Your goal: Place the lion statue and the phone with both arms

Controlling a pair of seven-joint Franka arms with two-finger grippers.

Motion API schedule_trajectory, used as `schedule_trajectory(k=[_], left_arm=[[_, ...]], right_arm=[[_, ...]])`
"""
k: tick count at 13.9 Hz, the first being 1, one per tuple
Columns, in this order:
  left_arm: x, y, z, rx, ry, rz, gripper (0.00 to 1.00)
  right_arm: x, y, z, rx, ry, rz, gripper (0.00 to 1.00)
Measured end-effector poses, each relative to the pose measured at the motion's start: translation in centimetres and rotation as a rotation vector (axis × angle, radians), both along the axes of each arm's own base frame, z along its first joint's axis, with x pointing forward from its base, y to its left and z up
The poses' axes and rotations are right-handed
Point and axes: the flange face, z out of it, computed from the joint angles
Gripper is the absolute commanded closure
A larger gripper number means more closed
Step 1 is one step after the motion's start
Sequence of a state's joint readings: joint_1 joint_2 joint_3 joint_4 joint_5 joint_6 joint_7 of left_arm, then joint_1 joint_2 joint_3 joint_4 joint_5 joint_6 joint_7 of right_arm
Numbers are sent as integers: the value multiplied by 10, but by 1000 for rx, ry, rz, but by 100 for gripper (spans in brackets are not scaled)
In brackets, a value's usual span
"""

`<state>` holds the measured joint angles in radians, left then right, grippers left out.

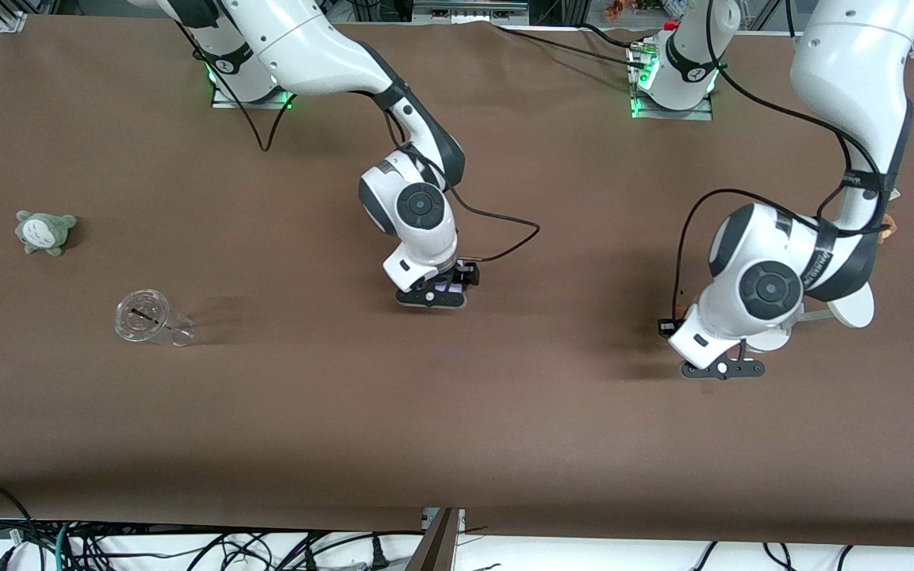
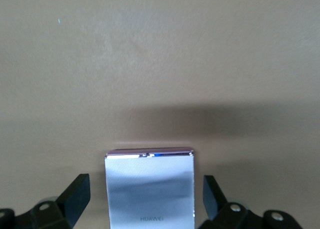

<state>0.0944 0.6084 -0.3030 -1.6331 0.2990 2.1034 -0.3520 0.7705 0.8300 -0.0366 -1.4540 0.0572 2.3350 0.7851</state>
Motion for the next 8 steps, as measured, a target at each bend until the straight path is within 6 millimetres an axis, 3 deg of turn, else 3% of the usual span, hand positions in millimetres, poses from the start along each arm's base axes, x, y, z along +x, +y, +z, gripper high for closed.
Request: schedule_trajectory(k=[3,8], left_arm=[[-1,15,-24,16,-37,-36,84],[-8,34,-38,33,-26,-34,84]], right_arm=[[3,-4,-2,-5,-4,-6,0],[1,-4,-9,-12,3,-3,0]])
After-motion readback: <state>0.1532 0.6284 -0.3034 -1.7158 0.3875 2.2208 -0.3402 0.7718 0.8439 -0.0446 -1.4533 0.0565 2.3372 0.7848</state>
